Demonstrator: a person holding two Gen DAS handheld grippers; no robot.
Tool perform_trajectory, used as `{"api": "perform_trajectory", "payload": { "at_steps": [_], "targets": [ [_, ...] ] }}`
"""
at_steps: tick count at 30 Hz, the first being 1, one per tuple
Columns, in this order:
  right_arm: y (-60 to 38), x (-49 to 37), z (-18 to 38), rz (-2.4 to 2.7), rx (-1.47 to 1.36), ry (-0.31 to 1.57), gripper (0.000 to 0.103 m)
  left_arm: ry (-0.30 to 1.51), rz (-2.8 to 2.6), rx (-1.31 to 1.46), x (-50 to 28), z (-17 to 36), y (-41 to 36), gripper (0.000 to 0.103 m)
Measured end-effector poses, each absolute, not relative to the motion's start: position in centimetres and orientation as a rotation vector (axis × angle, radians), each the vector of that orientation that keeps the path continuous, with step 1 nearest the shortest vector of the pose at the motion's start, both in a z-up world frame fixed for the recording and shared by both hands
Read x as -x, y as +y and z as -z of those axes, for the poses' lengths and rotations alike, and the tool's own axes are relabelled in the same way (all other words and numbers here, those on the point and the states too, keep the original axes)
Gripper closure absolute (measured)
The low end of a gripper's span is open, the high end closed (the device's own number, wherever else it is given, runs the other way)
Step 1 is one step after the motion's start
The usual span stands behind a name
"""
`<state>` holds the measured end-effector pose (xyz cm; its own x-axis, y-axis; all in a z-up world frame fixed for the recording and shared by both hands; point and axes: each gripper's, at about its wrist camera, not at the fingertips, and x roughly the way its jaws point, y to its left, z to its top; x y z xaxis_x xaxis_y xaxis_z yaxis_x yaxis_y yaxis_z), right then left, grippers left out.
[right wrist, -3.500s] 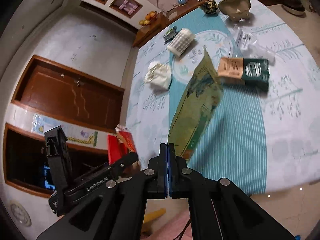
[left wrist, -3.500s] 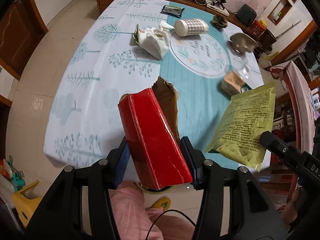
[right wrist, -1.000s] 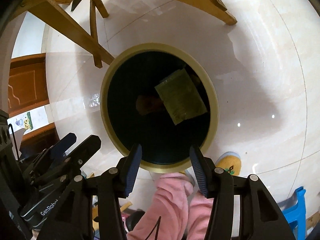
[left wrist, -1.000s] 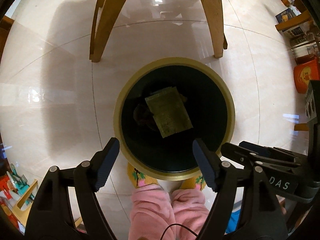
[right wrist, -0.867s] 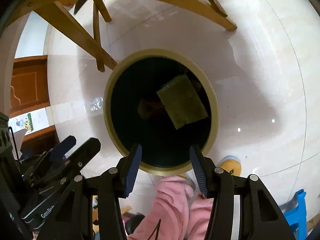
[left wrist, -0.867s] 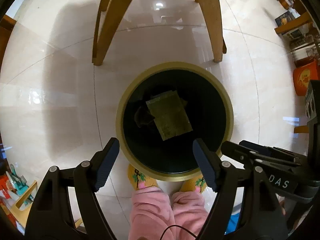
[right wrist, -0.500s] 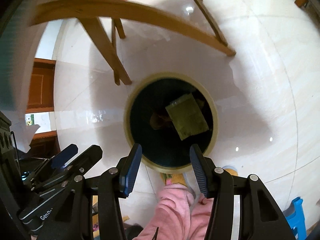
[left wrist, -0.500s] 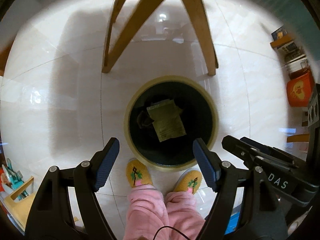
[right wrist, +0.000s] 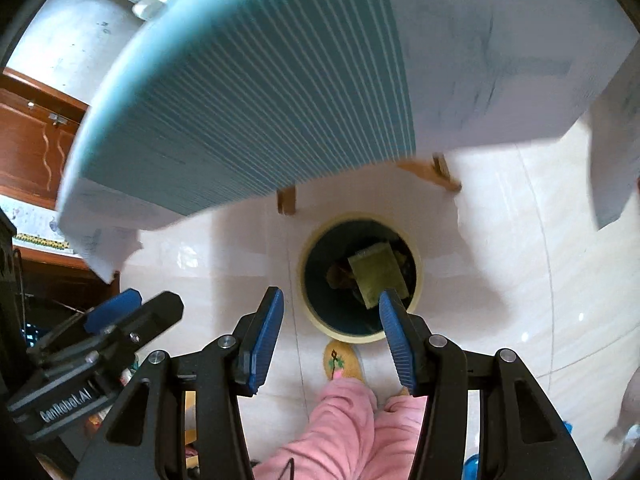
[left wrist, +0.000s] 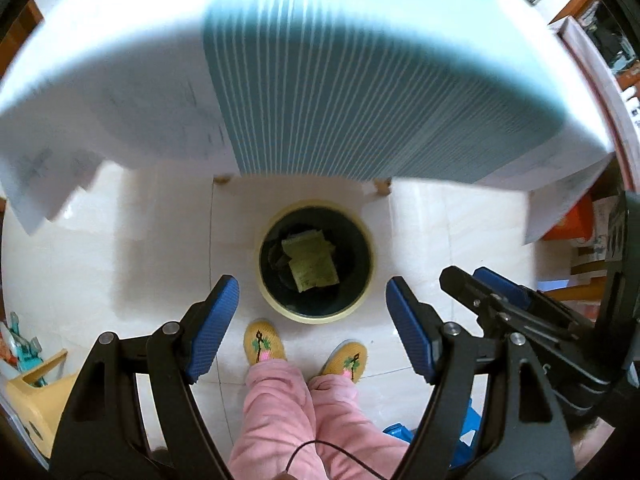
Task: Collect trash
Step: 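Raise both tools and move them back over the table, then grasp the brown milk carton with the left gripper while the right gripper grasps the clear plastic bottle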
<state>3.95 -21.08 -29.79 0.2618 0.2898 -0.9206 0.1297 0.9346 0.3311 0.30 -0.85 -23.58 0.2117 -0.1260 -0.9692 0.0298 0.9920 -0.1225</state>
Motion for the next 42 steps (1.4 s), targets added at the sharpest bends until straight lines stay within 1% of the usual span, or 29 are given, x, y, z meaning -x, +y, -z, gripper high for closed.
{"api": "perform_trajectory", "payload": {
  "at_steps": [2, 5, 10, 15, 19, 28, 32, 33, 37, 42],
  "targets": [
    [-21.0, -3.6, 25.9, -0.11, -0.366, 1.274, 0.052, 1.331, 0.13, 0.081, -0.5, 20.8, -0.8, 0.029],
    [-20.9, -3.7, 21.5, -0.099, -0.359, 1.229, 0.052, 1.282, 0.173, 0.065, -1.2, 15.9, -0.7, 0.029],
    [-20.7, -4.3, 13.3, -0.066, -0.353, 1.12, 0.052, 1.194, 0.232, 0.033, -3.3, 9.5, -0.5, 0.029],
    [-20.6, -5.9, 7.6, -0.023, -0.311, 1.009, 0.052, 1.101, 0.282, 0.015, -6.8, 3.4, 0.6, 0.029],
    [-20.5, -7.4, 4.5, 0.019, -0.284, 0.939, 0.052, 1.052, 0.314, 0.002, -9.6, 0.2, 1.1, 0.029],
    [-21.4, -12.4, -0.9, 0.096, -0.221, 0.818, 0.052, 1.009, 0.4, 0.004, -15.7, -3.5, -0.4, 0.029],
    [-22.9, -14.7, -2.4, 0.104, -0.219, 0.795, 0.052, 0.999, 0.418, 0.013, -17.8, -4.4, -1.9, 0.025],
    [-23.5, -15.4, -2.4, 0.1, -0.22, 0.795, 0.052, 0.997, 0.417, 0.013, -18.4, -4.5, -2.4, 0.024],
    [-26.1, -18.5, -2.5, 0.068, -0.225, 0.807, 0.052, 1.019, 0.404, 0.025, -20.6, -4.0, -4.3, 0.023],
    [-30.9, -24.0, -1.0, -0.001, -0.239, 0.838, 0.052, 1.061, 0.348, 0.038, -23.7, -2.2, -7.0, 0.023]
  ]
}}
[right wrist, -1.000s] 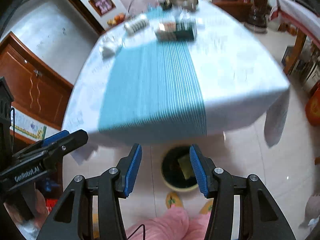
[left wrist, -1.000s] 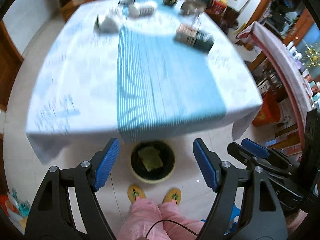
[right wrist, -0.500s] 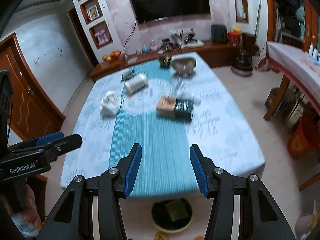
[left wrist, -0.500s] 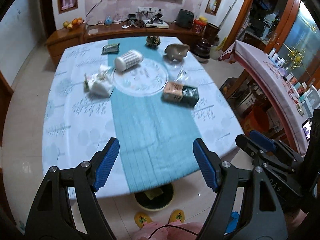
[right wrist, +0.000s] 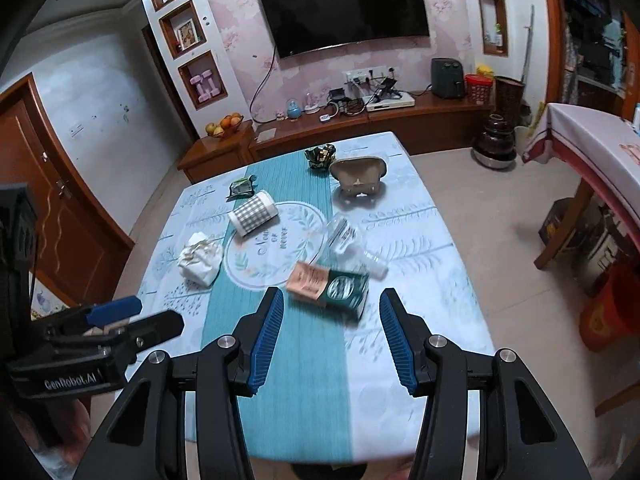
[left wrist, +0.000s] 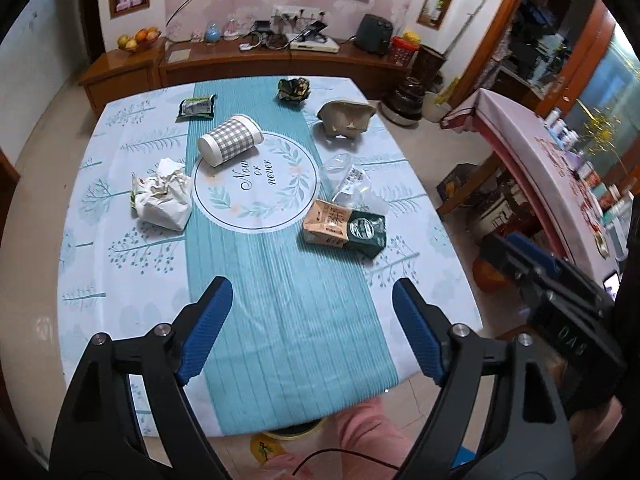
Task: Collect trash
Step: 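Grasp the brown milk carton with the left gripper while the right gripper grasps the clear plastic bottle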
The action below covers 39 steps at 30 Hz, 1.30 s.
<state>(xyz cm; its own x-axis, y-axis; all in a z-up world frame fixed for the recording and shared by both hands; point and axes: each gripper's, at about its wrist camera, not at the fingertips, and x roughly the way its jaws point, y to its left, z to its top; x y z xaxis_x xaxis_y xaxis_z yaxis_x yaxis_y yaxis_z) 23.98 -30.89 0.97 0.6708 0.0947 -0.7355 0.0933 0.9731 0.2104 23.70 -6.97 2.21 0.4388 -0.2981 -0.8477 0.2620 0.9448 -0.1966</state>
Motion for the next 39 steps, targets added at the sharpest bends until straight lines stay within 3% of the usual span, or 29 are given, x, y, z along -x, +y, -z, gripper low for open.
{"api": "perform_trajectory", "payload": {
  "at_steps": [10, 18, 28, 39],
  "targets": [
    [-40.0, -36.5, 4.6, -0.214, -0.231, 1.004, 0.052, 1.207, 0.131, 0.181, -32.1, 4.2, -14.4, 0.023],
    [-41.7, -44.5, 11.3, -0.373, -0.208, 1.126, 0.052, 1.307, -0.052, 0.282, -36.2, 11.0, -18.0, 0.023],
    [-39.7, -48.2, 15.3, -0.475, -0.259, 1.197, 0.052, 1.383, -0.212, 0.457, -38.3, 16.4, -17.2, 0.023],
    [-36.7, -50.7, 17.5, -0.56, -0.244, 1.266, 0.052, 1.433, -0.297, 0.527, -37.8, 18.6, -16.3, 0.023]
  ]
}}
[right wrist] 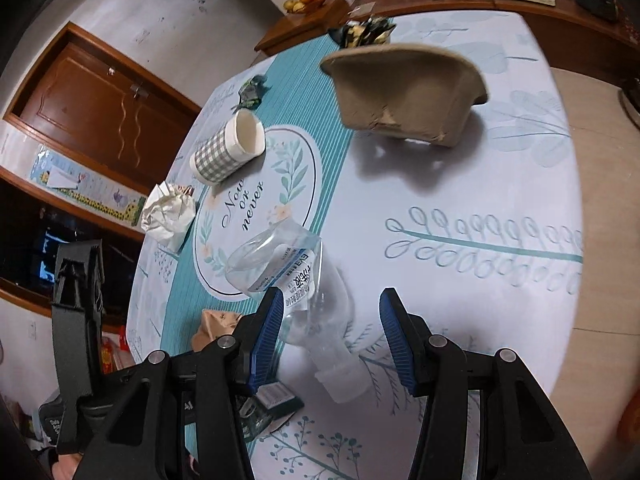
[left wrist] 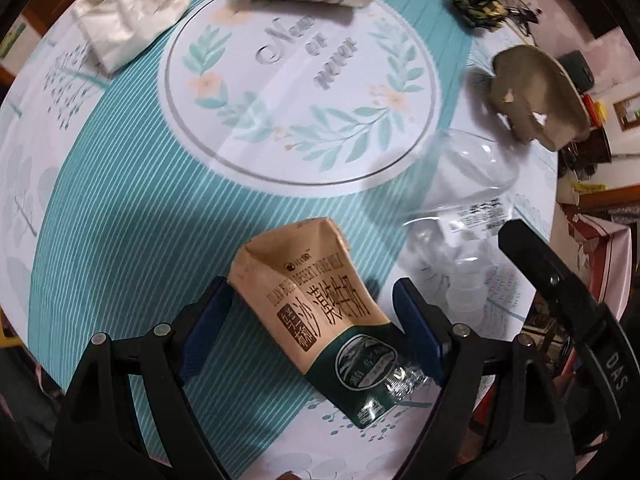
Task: Collect trash
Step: 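Grasp the brown milk carton with the left gripper while the right gripper grasps the clear plastic bottle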
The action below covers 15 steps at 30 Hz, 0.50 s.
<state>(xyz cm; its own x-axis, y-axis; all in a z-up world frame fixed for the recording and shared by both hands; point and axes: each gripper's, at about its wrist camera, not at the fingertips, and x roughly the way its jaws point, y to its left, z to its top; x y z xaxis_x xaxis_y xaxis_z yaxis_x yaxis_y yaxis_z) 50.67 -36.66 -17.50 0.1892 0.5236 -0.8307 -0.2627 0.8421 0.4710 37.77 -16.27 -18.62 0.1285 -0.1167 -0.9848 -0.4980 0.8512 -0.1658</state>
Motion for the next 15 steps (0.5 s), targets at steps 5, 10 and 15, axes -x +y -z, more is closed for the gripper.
{"api": "perform_trajectory", "payload": {
  "at_steps": [5, 10, 15],
  "targets": [
    [-35.6, -51.4, 18.6, -0.576, -0.254, 1.287, 0.052, 1.432, -0.318, 0.533, -37.0, 18.7, -15.8, 0.035],
    [-35.0, -51.7, 19.3, -0.604, -0.248, 1.287, 0.052, 1.417, -0.316, 0.536, -36.8, 18.3, -15.3, 0.059],
    [-34.8, -51.6, 19.5, -0.617, -0.258, 1.275, 0.055, 1.397, -0.282, 0.544, -36.5, 17.9, -14.4, 0.064]
  ]
}}
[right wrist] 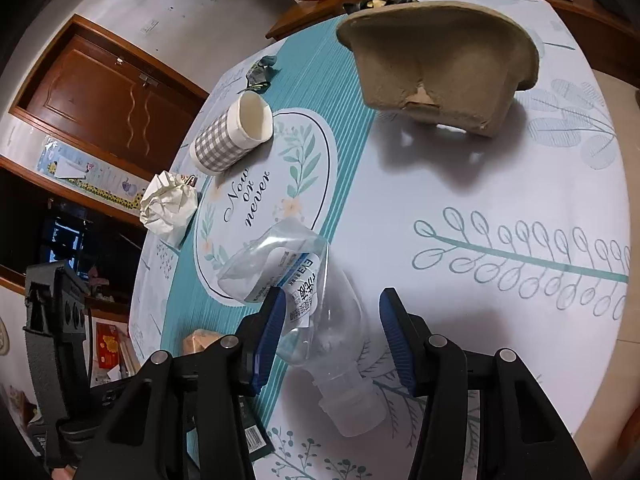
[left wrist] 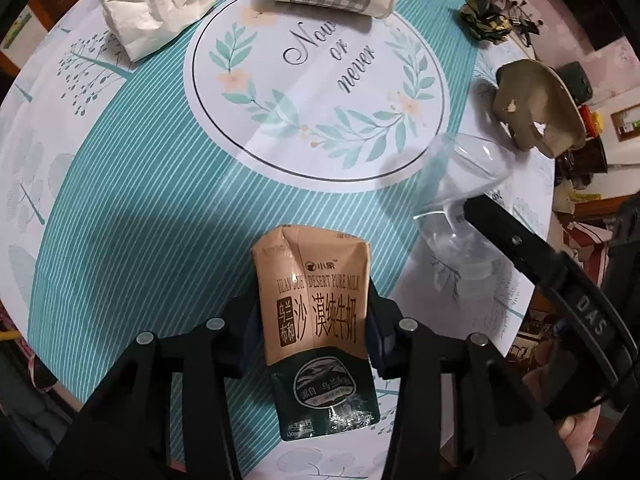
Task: Collect trash
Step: 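Grasp the brown milk carton with the left gripper while the right gripper grasps the clear plastic bottle, then lift the carton and bottle and carry both toward the black bin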
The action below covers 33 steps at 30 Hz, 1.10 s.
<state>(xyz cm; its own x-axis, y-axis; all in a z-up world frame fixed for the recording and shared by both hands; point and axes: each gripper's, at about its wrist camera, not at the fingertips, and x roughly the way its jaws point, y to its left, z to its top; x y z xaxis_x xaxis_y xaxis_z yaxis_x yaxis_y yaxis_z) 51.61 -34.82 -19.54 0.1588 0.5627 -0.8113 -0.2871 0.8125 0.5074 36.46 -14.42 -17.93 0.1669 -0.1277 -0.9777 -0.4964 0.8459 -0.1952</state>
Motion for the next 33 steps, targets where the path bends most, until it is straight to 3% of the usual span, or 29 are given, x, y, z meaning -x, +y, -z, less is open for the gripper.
{"api": "perform_trajectory", "payload": {
  "at_steps": [2, 8, 19, 33],
  "targets": [
    [-34.7, -51.5, 19.8, -0.621, -0.267, 1.282, 0.067, 1.377, -0.267, 0.522, -36.5, 17.6, -14.7, 0.066],
    [-34.9, -49.7, 19.1, -0.6, -0.294, 1.243, 0.074, 1.339, -0.246, 0.445, -35.9, 15.9, -14.9, 0.066],
    [-34.6, -40.8, 15.2, -0.49, -0.391, 1.12, 0.075, 1.232, -0.111, 0.331, -31.9, 11.2, -12.3, 0.066],
    [-26.6, -19.4, 10.3, -0.175, -0.602, 0.923, 0.075, 1.109, 0.174, 0.195, -20.3, 3.6, -1.0, 0.066]
  ]
}}
